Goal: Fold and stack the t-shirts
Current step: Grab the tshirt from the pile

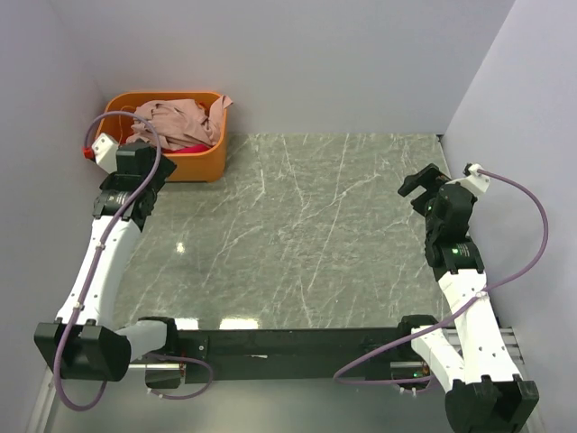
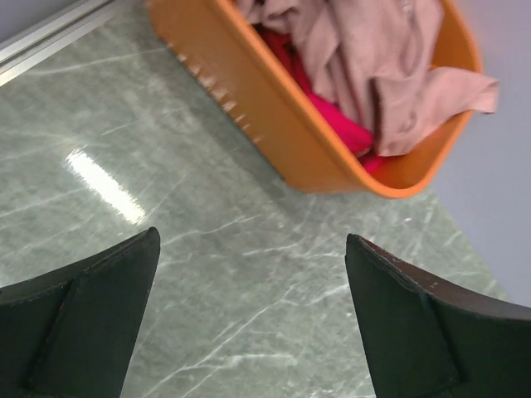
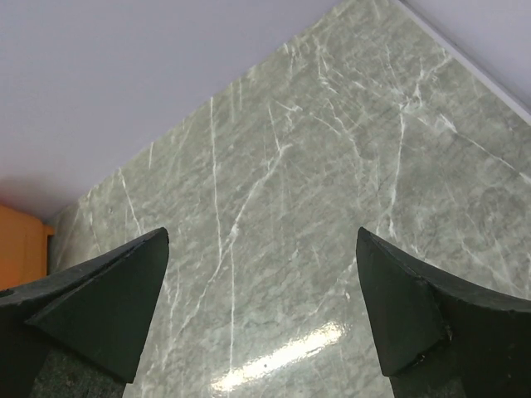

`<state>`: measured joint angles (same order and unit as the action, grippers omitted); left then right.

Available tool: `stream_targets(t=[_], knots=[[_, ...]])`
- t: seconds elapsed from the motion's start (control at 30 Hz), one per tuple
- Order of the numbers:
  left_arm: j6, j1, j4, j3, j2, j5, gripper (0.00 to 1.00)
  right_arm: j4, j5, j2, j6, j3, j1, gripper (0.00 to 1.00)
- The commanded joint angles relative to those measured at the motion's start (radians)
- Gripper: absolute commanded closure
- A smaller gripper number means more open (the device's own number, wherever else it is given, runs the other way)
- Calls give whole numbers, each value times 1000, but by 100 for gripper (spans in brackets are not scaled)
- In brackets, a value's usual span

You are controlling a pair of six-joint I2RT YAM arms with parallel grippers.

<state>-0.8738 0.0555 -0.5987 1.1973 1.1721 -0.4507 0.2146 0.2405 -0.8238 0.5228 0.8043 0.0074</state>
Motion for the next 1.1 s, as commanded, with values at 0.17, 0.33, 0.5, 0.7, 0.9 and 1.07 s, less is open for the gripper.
stream_targets(t=[0.17, 0.33, 0.5, 0.7, 0.9, 1.07], knots=[[168, -2, 250, 59, 21, -60, 1, -49, -78, -5, -73, 42, -3, 0], [219, -29, 198, 246, 247, -56, 1, 17, -33, -26, -30, 72, -3, 0], [213, -40, 165, 409, 480, -100, 1, 61, -66, -69, -61, 110, -1, 0], [232, -52, 18, 669, 774, -79, 1, 51, -105, -138, -98, 107, -3, 0], [207, -94, 5, 795, 920, -88, 16, 45, -122, -153, -103, 113, -3, 0], [225, -106, 68, 826, 943, -28, 84, 16, -151, -140, -98, 90, -3, 1]])
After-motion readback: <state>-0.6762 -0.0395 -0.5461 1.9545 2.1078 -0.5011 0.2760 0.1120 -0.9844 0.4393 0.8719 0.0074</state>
